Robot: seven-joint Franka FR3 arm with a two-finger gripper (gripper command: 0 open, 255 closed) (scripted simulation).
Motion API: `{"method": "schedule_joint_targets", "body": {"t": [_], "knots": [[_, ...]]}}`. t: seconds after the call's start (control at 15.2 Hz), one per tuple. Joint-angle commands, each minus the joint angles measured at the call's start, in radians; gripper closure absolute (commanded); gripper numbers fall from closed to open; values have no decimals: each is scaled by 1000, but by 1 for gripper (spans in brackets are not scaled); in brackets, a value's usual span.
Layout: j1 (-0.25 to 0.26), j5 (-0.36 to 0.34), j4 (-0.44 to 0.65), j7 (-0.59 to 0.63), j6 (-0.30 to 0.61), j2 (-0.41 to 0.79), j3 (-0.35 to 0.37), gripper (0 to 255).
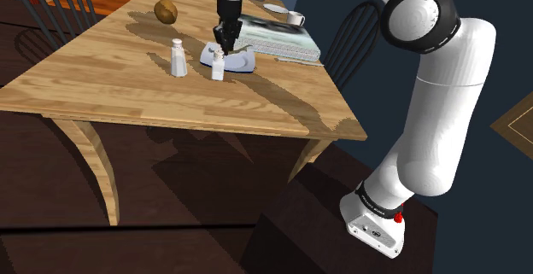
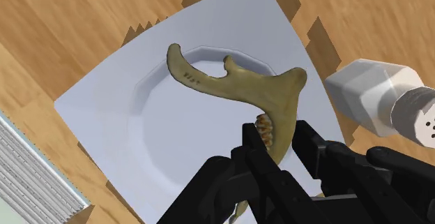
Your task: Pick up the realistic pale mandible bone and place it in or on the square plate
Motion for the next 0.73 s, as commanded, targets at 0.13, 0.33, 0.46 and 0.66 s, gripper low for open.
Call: {"method": "schedule_joint_targets", "body": {"t": [0.13,0.33,0.46,0.66], "knots": [[0,-1,-47,3,52,4,0,255],[0,-1,-72,4,79,7,0,255],[0,-1,-72,4,79,7,0,255],[0,-1,-71,4,79,7,0,255]]}}
